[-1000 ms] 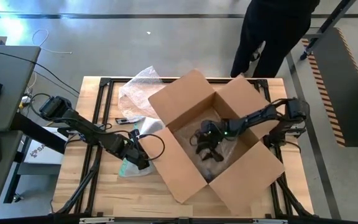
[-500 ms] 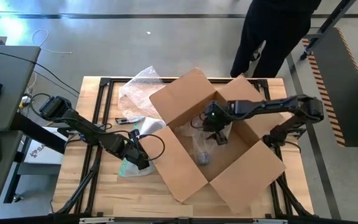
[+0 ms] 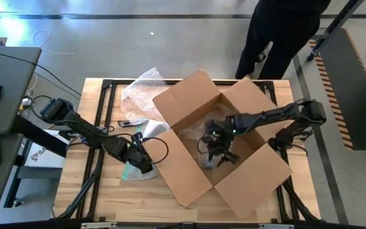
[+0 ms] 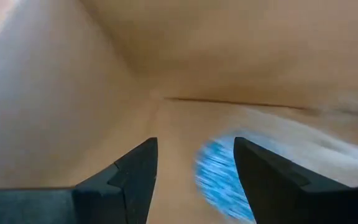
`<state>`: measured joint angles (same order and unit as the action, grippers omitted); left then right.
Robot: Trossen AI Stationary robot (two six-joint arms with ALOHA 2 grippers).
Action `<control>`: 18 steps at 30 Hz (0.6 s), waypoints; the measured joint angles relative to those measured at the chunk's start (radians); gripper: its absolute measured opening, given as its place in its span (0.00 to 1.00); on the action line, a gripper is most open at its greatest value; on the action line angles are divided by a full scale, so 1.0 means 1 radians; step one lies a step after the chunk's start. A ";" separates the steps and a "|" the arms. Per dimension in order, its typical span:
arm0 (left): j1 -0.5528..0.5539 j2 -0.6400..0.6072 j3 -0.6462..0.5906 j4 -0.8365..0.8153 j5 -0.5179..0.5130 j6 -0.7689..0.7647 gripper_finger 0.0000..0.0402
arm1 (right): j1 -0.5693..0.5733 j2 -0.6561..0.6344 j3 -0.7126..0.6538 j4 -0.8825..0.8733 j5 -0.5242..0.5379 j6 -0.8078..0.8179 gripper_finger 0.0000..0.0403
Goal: Unpack boxes
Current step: Put the blue scented candle into the white zip bag
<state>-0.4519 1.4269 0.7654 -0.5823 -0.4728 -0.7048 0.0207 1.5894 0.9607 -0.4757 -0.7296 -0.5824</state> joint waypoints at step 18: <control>0.000 0.000 0.000 0.002 0.000 0.028 0.00 | 0.077 0.084 0.108 -0.156 0.599 0.085 0.32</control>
<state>-0.4521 1.4269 0.7654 -0.5807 -0.4724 -0.6765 0.0981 1.6734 1.0691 -0.6321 -0.1304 -0.4976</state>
